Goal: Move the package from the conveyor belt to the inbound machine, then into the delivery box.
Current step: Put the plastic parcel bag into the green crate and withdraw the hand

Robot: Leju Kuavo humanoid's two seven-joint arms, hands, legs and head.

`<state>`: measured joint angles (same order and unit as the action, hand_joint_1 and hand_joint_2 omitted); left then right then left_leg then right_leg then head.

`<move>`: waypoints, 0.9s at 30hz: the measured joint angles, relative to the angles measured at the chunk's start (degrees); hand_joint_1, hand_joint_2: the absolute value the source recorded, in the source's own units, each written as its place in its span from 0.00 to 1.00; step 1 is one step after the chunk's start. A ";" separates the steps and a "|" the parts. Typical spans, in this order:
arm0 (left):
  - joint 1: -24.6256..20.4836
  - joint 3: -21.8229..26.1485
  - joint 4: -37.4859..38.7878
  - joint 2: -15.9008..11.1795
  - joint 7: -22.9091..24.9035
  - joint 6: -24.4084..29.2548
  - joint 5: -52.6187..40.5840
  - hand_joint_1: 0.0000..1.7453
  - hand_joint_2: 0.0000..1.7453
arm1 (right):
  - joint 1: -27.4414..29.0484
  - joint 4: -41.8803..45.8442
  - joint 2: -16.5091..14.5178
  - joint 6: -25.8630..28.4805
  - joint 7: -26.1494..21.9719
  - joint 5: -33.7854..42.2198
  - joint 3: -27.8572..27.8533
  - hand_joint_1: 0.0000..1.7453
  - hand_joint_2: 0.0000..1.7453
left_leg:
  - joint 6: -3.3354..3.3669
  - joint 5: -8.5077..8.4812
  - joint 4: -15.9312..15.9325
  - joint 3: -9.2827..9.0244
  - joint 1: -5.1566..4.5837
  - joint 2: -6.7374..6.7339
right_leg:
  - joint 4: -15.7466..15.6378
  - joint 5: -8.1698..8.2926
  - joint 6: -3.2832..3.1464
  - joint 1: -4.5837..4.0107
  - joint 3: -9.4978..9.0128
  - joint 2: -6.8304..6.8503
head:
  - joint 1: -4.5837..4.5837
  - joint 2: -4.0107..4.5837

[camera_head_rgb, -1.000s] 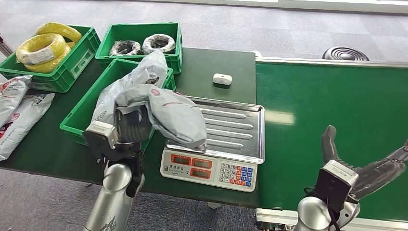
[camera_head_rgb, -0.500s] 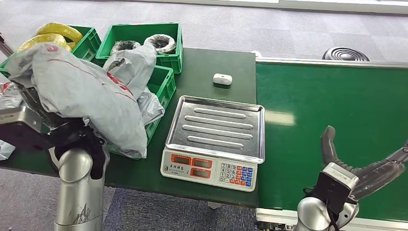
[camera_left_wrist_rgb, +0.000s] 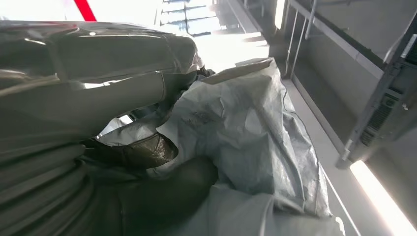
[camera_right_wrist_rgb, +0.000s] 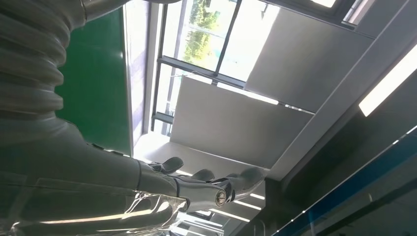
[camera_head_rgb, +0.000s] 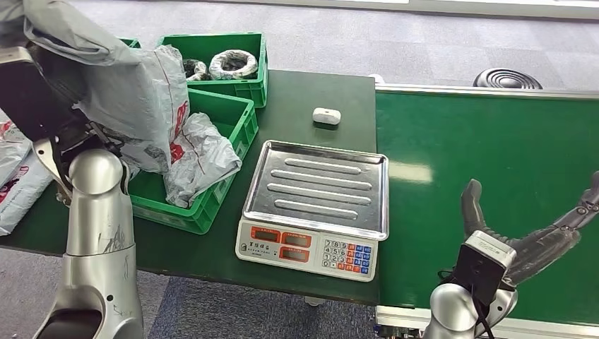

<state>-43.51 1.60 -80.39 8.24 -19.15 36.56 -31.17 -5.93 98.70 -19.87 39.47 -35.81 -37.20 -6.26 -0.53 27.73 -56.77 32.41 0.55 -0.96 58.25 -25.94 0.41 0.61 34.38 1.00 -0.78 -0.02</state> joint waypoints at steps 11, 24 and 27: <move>-2.70 1.84 13.77 -0.66 0.55 2.54 -10.27 1.00 1.00 | -0.10 -0.37 -0.02 0.00 0.61 -0.11 0.80 0.00 1.00 | 0.00 0.00 0.00 -0.01 0.00 0.00 | 0.00 0.00 0.00 0.00 0.00 0.00 | 0.01 0.00; -1.34 2.80 37.68 1.95 -4.36 2.16 -18.62 0.00 1.00 | -0.21 -1.32 -0.02 0.00 3.54 -2.83 2.86 0.00 1.00 | 0.01 0.00 0.00 -0.01 -0.02 0.00 | 0.00 0.00 0.00 0.03 0.00 0.00 | 0.01 0.00; 0.47 2.38 43.05 4.25 -6.98 1.29 -17.28 0.00 1.00 | -0.37 -1.99 -0.02 0.00 2.81 -2.45 3.51 0.00 1.00 | 0.02 0.02 0.00 0.00 -0.04 0.00 | -0.01 0.00 0.00 0.05 0.00 0.00 | 0.01 0.00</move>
<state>-43.04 3.98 -37.34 12.49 -26.12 37.84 -48.44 -6.30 96.71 -19.89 39.47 -32.99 -39.65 -2.75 -0.51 27.75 -56.77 32.41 0.52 -0.96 58.24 -25.94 0.41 0.66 34.38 1.00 -0.76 -0.02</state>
